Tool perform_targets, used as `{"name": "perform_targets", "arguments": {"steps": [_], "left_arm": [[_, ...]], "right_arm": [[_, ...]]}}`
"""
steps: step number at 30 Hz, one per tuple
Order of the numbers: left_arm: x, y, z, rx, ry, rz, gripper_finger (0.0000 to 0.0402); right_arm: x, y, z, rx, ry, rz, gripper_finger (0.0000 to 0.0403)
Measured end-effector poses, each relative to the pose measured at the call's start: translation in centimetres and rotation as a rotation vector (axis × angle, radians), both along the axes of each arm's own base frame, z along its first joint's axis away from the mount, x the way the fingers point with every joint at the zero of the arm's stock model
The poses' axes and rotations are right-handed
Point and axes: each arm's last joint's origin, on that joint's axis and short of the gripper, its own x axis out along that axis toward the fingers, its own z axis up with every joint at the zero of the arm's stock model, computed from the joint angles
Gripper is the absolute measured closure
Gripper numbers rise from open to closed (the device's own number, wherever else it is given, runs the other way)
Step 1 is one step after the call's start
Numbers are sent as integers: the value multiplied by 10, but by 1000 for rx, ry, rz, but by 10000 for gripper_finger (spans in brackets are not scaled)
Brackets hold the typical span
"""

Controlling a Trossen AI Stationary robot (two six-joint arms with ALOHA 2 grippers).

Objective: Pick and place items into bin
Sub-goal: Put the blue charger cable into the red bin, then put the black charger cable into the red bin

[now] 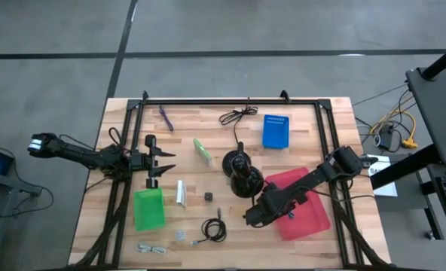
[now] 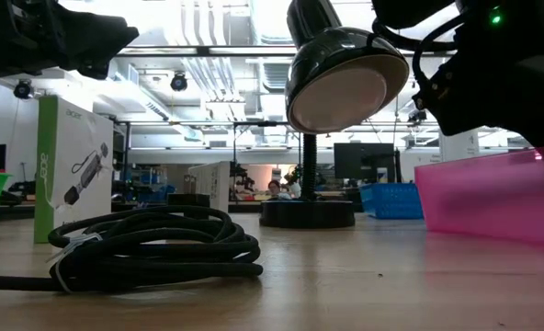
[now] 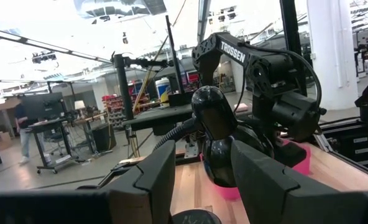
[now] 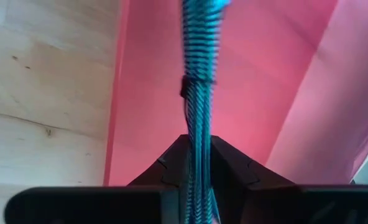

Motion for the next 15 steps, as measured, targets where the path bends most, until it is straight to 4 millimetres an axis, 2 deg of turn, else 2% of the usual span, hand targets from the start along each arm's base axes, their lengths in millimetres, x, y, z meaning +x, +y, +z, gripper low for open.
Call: {"name": "perform_targets", "arguments": {"steps": [10, 15], "left_arm": [[0, 0, 0, 1, 0, -4, 260], [0, 0, 0, 1, 1, -4, 260]], "right_arm": [[3, 2, 9, 22, -19, 12, 323], [5, 6, 26, 37, -33, 35, 319]]}}
